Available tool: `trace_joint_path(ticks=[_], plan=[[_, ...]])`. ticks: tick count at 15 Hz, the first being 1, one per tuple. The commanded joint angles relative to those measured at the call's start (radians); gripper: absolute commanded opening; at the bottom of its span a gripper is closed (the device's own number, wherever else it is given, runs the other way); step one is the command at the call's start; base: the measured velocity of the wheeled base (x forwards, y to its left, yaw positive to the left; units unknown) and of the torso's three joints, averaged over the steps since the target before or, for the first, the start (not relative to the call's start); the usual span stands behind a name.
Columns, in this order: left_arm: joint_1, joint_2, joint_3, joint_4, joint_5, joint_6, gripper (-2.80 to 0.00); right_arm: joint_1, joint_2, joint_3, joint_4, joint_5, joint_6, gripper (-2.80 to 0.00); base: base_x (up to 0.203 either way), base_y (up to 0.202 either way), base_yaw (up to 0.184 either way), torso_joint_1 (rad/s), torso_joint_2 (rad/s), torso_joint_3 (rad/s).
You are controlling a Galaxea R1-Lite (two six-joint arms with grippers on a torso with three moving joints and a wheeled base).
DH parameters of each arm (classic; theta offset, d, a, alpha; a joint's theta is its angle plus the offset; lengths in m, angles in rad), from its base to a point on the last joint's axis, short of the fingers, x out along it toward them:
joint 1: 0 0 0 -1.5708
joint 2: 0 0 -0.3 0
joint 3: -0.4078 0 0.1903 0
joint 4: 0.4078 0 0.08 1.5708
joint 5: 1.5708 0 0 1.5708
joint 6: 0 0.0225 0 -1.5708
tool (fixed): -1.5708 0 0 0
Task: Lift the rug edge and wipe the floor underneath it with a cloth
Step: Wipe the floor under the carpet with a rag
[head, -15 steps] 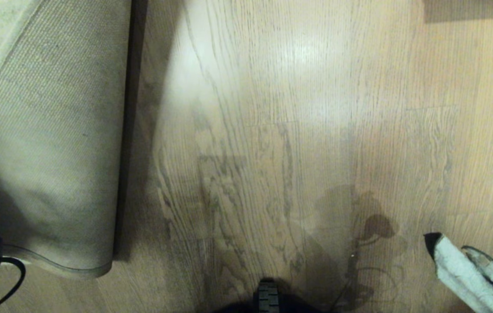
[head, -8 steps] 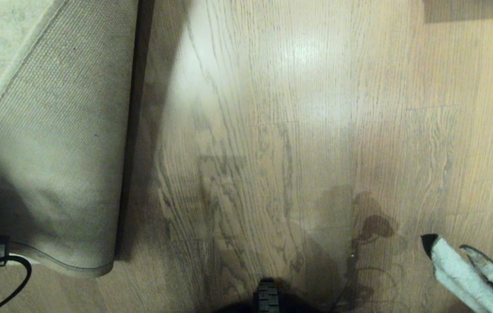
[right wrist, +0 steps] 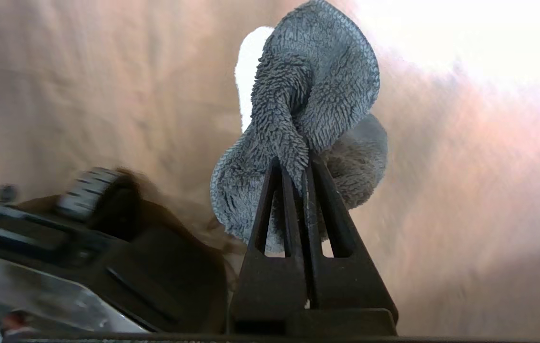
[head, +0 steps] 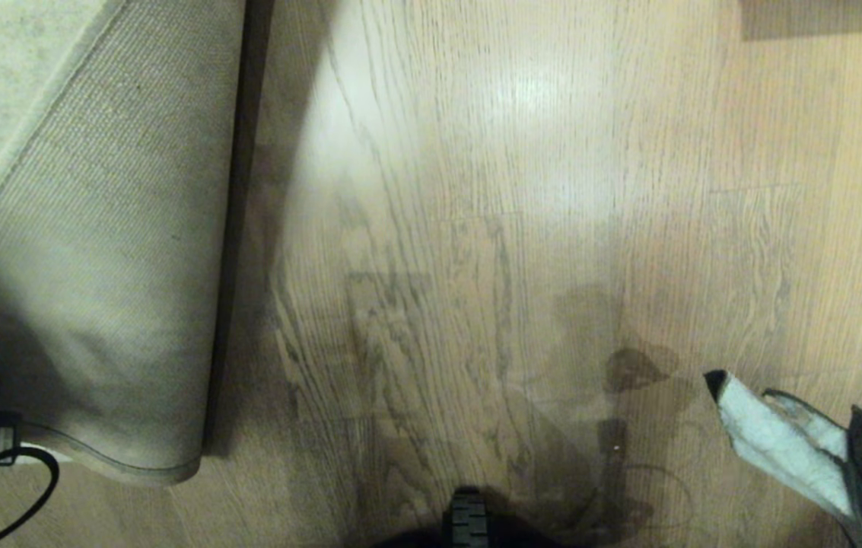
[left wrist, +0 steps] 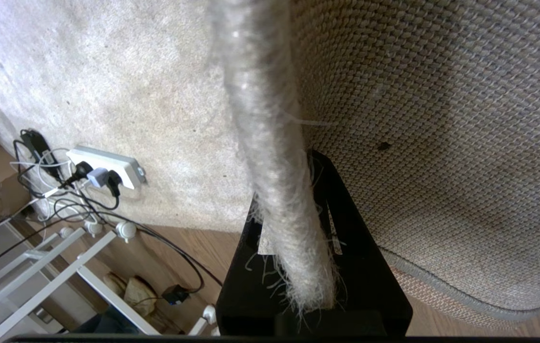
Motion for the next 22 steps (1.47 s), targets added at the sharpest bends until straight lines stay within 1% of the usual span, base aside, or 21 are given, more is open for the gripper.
trace_joint_path(ticks=[1,3,4,5,6,7,9,10,11,13,16,19,22], plan=[[-0.004,0.001,0.0,-0.048,-0.001,0.004,-2.8,0.001,0.284,-0.065,-0.077,0.075,-0.015,-2.8,0.0,0.0,0.0,0.0,0.0,0.0],[-0.004,0.001,0.0,-0.048,-0.002,0.005,-2.8,0.009,0.478,-0.1,-0.192,0.138,-0.048,-2.8,0.0,0.0,0.0,0.0,0.0,0.0],[-0.004,0.001,0.0,-0.048,-0.001,0.005,-2.8,0.03,0.575,-0.112,-0.267,0.159,-0.063,-2.8,0.0,0.0,0.0,0.0,0.0,0.0],[-0.004,0.001,0.0,-0.048,0.0,0.004,-2.8,0.068,0.662,-0.122,-0.342,0.17,-0.073,-2.8,0.0,0.0,0.0,0.0,0.0,0.0],[-0.004,0.001,0.0,-0.048,0.0,0.004,-2.8,0.124,0.75,-0.134,-0.418,0.17,-0.081,-2.8,0.0,0.0,0.0,0.0,0.0,0.0],[-0.004,0.001,0.0,-0.048,-0.002,0.005,-2.8,0.202,0.838,-0.149,-0.486,0.152,-0.086,-2.8,0.0,0.0,0.0,0.0,0.0,0.0],[-0.012,0.001,0.0,-0.048,0.0,0.005,-2.8,0.369,1.015,-0.196,-0.615,0.084,-0.088,-2.8,0.0,0.0,0.0,0.0,0.0,0.0],[-0.017,0.001,0.0,-0.048,0.0,0.005,-2.8,0.453,1.102,-0.243,-0.666,0.048,-0.085,-2.8,0.0,0.0,0.0,0.0,0.0,0.0],[-0.026,0.001,0.0,-0.048,-0.001,0.007,-2.8,0.518,1.187,-0.314,-0.703,0.013,-0.084,-2.8,0.0,0.0,0.0,0.0,0.0,0.0],[-0.044,0.003,0.0,-0.048,0.0,0.007,-2.8,0.632,1.333,-0.498,-0.75,-0.061,-0.082,-2.8,0.0,0.0,0.0,0.0,0.0,0.0],[-0.072,0.006,0.0,-0.048,0.007,0.007,-2.8,0.799,1.507,-0.756,-0.792,-0.176,-0.069,-2.8,0.0,0.0,0.0,0.0,0.0,0.0],[-0.085,0.022,0.0,-0.037,0.006,0.006,-2.8,0.918,1.625,-0.938,-0.795,-0.256,-0.029,-2.8,0.0,0.0,0.0,0.0,0.0,0.0],[-0.108,0.039,0.0,-0.034,0.008,0.007,-2.8,0.965,1.722,-1.063,-0.808,-0.292,-0.021,-2.8,0.0,0.0,0.0,0.0,0.0,0.0]])
